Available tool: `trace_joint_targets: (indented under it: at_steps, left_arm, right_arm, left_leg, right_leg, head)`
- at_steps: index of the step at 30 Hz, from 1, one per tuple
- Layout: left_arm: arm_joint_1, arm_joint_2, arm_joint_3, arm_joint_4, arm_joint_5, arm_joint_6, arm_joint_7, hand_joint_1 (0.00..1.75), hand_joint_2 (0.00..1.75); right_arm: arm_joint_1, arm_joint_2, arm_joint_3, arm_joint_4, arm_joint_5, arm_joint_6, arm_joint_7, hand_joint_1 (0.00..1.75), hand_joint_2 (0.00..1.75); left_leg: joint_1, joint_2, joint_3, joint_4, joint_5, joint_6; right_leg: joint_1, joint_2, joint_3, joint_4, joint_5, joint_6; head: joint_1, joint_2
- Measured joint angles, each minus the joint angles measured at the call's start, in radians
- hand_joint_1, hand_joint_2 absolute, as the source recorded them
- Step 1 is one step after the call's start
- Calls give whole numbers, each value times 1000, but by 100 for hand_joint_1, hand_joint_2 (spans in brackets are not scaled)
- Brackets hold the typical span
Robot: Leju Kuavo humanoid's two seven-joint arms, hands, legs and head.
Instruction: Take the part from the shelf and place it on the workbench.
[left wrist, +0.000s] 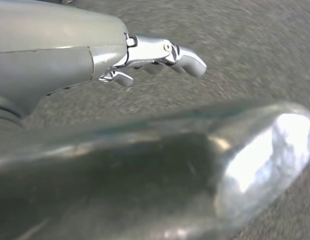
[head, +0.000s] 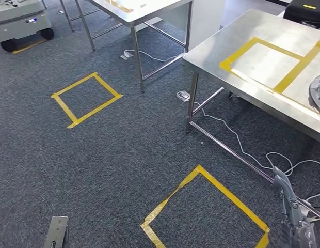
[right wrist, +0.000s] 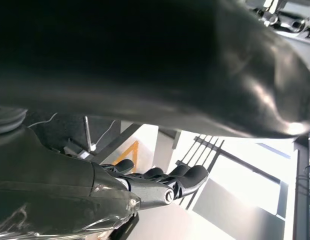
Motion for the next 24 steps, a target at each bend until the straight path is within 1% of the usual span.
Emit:
trace_joint_targets:
  at_steps: [1,2,3,4,5,6,7,8,9,10,11,12,13,14,15,16,17,18,19,20,21,22,23,24]
  left_arm:
    - [0,5,-2,11,13,8,-6,0,0]
    - [0,8,-4,22,21,13,-12,0,0]
    - [-2,11,-7,29,25,15,-15,0,0]
    - [-5,13,-11,35,27,16,-16,0,0]
    - [-8,14,-14,40,29,17,-17,0,0]
    - [-11,16,-17,47,30,19,-17,0,0]
    - [-12,17,-19,54,32,22,-17,0,0]
    - [-13,18,-22,61,35,27,-18,0,0]
    - [-13,19,-24,67,37,33,-18,0,0]
    - [-14,21,-27,72,40,39,-19,0,0]
    - [-17,22,-29,78,42,45,-20,0,0]
    - [-20,22,-30,84,45,49,-22,0,0]
    - [-22,23,-31,91,48,53,-23,0,0]
    - [-24,24,-32,98,50,57,-25,0,0]
    - [-24,25,-34,104,52,60,-27,0,0]
    - [-25,25,-35,111,54,63,-30,0,0]
    - [-26,26,-37,117,55,65,-31,0,0]
    - [-29,26,-39,123,55,68,-33,0,0]
    - [-34,26,-40,129,57,71,-34,0,0]
    - [-38,27,-41,135,60,73,-35,0,0]
    - [-41,27,-42,141,63,76,-36,0,0]
    - [-43,27,-43,148,68,80,-37,0,0]
    - [-44,27,-43,154,71,83,-39,0,0]
    - [-44,27,-43,160,74,86,-40,0,0]
  right_arm:
    - [1,-3,0,0,-4,0,-4,0,0]
    - [3,-6,0,0,-6,0,-7,0,0]
    - [5,-8,0,0,-8,0,-8,0,0]
    - [8,-9,0,0,-9,0,-9,0,0]
    - [9,-10,0,0,-9,0,-10,0,0]
    - [9,-11,0,0,-10,0,-10,0,0]
    - [9,-11,0,0,-10,0,-10,0,0]
    - [9,-12,0,0,-10,0,-11,0,0]
    - [9,-13,0,0,-10,0,-12,0,0]
    - [9,-14,0,0,-10,0,-13,0,0]
    - [9,-14,0,0,-11,0,-15,0,0]
    - [9,-15,0,0,-12,0,-17,0,0]
    - [9,-17,0,0,-13,0,-18,0,0]
    - [9,-19,0,0,-14,0,-19,0,0]
    - [8,-22,0,-1,-15,0,-20,0,0]
    - [8,-25,-1,-2,-16,0,-22,0,0]
    - [8,-27,-1,-2,-16,0,-24,0,0]
    - [9,-29,-1,-3,-16,0,-25,0,0]
    - [11,-30,-1,-3,-16,0,-26,0,0]
    - [12,-30,-1,-3,-16,0,-27,0,0]
    - [13,-30,-1,-3,-16,0,-27,0,0]
    - [13,-30,-1,-3,-16,0,-27,0,0]
    - [13,-31,-1,-3,-15,0,-27,0,0]
    - [13,-31,-1,-3,-14,0,-27,0,0]
  left_leg:
    - [0,15,-5,11,-14,-3]
    - [0,39,-16,41,-45,-6]
    - [-1,70,-34,92,-90,-9]
    - [0,91,-57,161,-138,-11]
    - [1,101,-79,231,-174,-12]
    - [2,105,-90,283,-193,-12]
    - [3,106,-83,300,-191,-10]
    - [3,109,-56,278,-175,-8]
    - [2,118,-12,223,-151,-3]
    - [-1,140,38,152,-132,4]
    - [-6,164,79,91,-121,10]
    - [-11,182,105,47,-117,15]
    - [-15,191,114,25,-122,20]
    - [-16,184,112,18,-123,24]
    - [-14,171,109,12,-123,29]
    - [-11,160,107,7,-121,33]
    - [-9,149,106,4,-118,38]
    - [-6,137,105,2,-115,41]
    - [-7,126,102,2,-113,45]
    - [-7,113,100,2,-112,47]
    - [-8,101,99,2,-110,49]
    - [-9,88,98,2,-109,50]
    - [-10,74,99,2,-107,49]
    - [-10,61,100,3,-106,48]
  right_leg:
    - [1,-15,-2,2,4,-7]
    - [1,-32,-6,2,8,-14]
    - [4,-48,-11,2,13,-20]
    - [7,-63,-17,3,18,-23]
    - [9,-80,-23,3,22,-24]
    - [10,-96,-28,4,25,-24]
    - [12,-112,-31,4,27,-24]
    - [13,-127,-32,4,28,-23]
    - [15,-142,-32,4,28,-22]
    - [17,-155,-31,4,27,-21]
    - [19,-167,-30,5,26,-18]
    - [22,-178,-28,6,25,-14]
    - [25,-189,-26,7,24,-10]
    - [26,-201,-23,7,25,-5]
    - [26,-206,-23,8,22,0]
    - [25,-192,-26,17,14,5]
    - [24,-166,-40,44,-5,9]
    - [23,-132,-66,94,-32,13]
    - [22,-101,-100,164,-62,15]
    - [22,-85,-139,238,-88,16]
    - [22,-80,-171,293,-99,17]
    - [22,-77,-187,313,-91,17]
    - [22,-75,-184,290,-62,16]
    - [21,-66,-162,232,-20,14]
  head:
    - [-4,0]
    - [-7,0]
    - [-11,0]
    - [-14,0]
    - [-15,0]
    - [-15,0]
    - [-15,0]
    - [-15,0]
    - [-15,0]
    - [-15,0]
    - [-15,0]
    - [-14,0]
    - [-14,0]
    - [-13,0]
    - [-14,0]
    - [-12,0]
    - [-9,0]
    - [-6,0]
    - [-2,0]
    - [-1,0]
    - [0,0]
    - [0,0]
    - [0,0]
    - [1,0]
